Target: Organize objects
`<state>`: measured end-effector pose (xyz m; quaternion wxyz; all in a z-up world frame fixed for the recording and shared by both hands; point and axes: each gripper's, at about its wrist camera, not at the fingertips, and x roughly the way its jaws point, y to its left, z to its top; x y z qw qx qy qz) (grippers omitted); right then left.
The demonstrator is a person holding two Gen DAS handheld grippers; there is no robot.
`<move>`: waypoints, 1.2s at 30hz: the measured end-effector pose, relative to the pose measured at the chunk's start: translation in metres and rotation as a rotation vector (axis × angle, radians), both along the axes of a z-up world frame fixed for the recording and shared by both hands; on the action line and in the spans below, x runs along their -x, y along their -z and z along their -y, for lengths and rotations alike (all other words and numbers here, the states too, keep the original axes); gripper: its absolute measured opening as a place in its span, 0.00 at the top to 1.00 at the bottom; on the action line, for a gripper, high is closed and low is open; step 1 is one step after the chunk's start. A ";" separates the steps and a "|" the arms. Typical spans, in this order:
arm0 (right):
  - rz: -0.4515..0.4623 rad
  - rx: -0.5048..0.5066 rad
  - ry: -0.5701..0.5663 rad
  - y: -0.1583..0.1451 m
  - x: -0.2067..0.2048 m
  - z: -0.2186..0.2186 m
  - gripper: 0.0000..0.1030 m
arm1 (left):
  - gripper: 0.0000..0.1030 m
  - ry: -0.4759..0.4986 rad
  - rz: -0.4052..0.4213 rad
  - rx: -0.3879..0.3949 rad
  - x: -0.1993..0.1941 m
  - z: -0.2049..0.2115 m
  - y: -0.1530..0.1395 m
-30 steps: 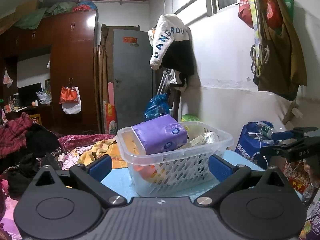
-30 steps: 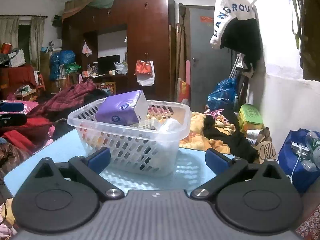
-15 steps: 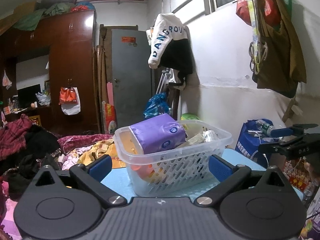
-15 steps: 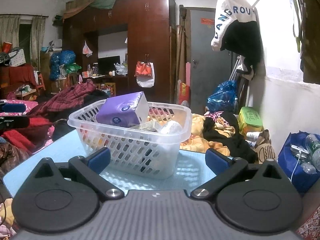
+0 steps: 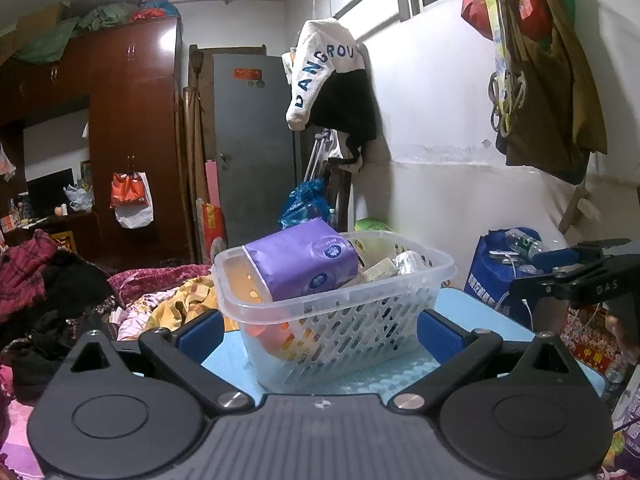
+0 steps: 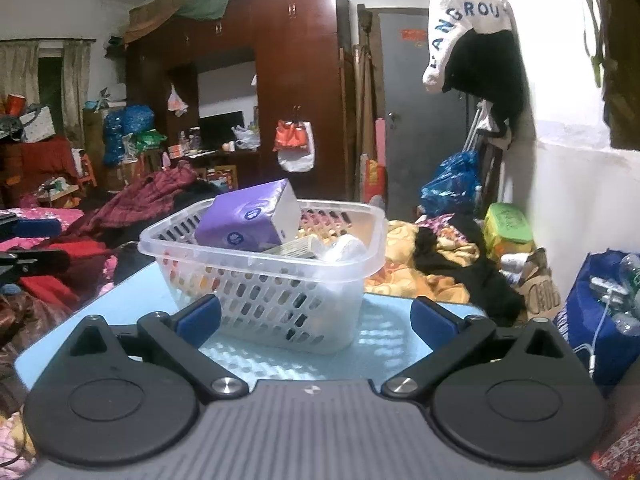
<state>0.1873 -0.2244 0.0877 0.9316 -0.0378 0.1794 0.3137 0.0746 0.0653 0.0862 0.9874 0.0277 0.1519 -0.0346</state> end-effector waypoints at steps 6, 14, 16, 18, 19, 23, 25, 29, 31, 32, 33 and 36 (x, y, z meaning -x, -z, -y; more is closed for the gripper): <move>-0.001 -0.005 0.001 0.001 0.001 0.000 0.00 | 0.00 0.002 -0.003 -0.008 -0.001 0.004 0.003; -0.004 -0.024 0.002 0.001 0.000 0.004 0.00 | 0.00 -0.001 -0.004 -0.011 -0.002 0.008 0.004; -0.012 -0.040 0.003 0.001 -0.001 0.006 0.00 | 0.00 0.002 -0.006 -0.008 -0.003 0.008 0.004; -0.018 -0.045 0.004 0.002 -0.003 0.006 0.00 | 0.00 0.003 -0.009 -0.006 -0.003 0.009 0.005; -0.018 -0.043 0.006 0.003 -0.003 0.006 0.00 | 0.00 0.003 -0.009 -0.007 -0.004 0.010 0.005; -0.018 -0.040 0.004 0.004 -0.003 0.005 0.00 | 0.00 0.001 -0.011 -0.003 -0.004 0.011 0.006; -0.017 -0.037 0.003 0.004 -0.003 0.005 0.00 | 0.00 0.000 -0.009 -0.003 -0.004 0.011 0.006; -0.011 -0.042 0.005 0.003 -0.003 0.005 0.00 | 0.00 -0.002 -0.001 0.009 -0.005 0.010 0.006; -0.012 -0.045 0.003 0.004 -0.002 0.006 0.00 | 0.00 -0.001 -0.002 0.012 -0.005 0.010 0.006; -0.011 -0.044 0.003 0.004 -0.002 0.005 0.00 | 0.00 -0.002 -0.001 0.011 -0.005 0.010 0.006; -0.010 -0.043 0.003 0.004 -0.003 0.005 0.00 | 0.00 -0.002 -0.001 0.011 -0.005 0.009 0.006; -0.012 -0.046 0.003 0.004 -0.002 0.005 0.00 | 0.00 0.000 -0.002 0.013 -0.006 0.010 0.006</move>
